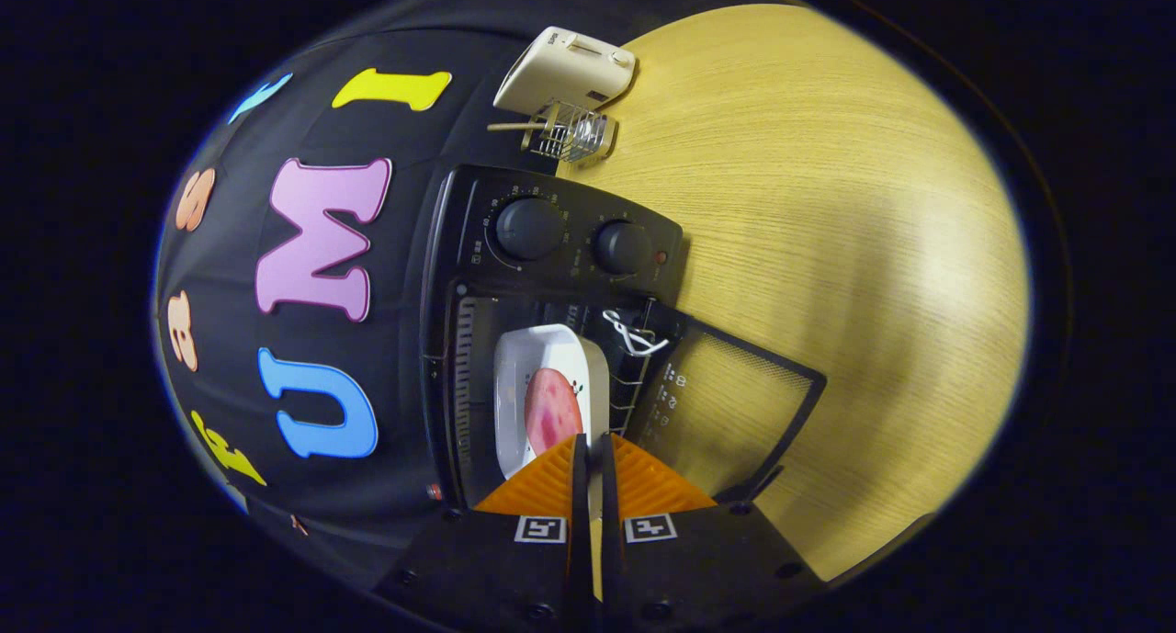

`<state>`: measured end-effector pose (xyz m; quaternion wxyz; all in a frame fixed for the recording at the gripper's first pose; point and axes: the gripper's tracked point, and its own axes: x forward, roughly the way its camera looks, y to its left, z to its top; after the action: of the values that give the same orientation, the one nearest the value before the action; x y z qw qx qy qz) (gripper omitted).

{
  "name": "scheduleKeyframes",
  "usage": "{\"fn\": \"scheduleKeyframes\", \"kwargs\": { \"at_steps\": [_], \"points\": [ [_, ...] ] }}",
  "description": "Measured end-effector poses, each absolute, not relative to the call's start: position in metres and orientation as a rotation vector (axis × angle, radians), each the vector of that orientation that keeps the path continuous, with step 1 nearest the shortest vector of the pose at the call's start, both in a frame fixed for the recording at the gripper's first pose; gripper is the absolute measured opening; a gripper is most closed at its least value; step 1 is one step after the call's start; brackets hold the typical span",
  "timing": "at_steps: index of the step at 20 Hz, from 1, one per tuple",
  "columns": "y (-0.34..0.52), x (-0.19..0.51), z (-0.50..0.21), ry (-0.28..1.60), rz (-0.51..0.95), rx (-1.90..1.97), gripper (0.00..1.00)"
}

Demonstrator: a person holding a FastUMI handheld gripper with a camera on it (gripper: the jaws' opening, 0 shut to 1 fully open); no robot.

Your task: Open the toaster oven, put the food inside, and close the toaster oven door.

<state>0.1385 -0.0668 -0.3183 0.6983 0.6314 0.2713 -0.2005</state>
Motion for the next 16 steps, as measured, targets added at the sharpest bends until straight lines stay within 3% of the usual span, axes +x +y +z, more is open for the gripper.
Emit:
{"fn": "scheduleKeyframes", "kwargs": {
  "at_steps": [16],
  "points": [
    [-0.017, 0.196, -0.347, 0.589, -0.727, 1.461, 0.09]
  ]
}}
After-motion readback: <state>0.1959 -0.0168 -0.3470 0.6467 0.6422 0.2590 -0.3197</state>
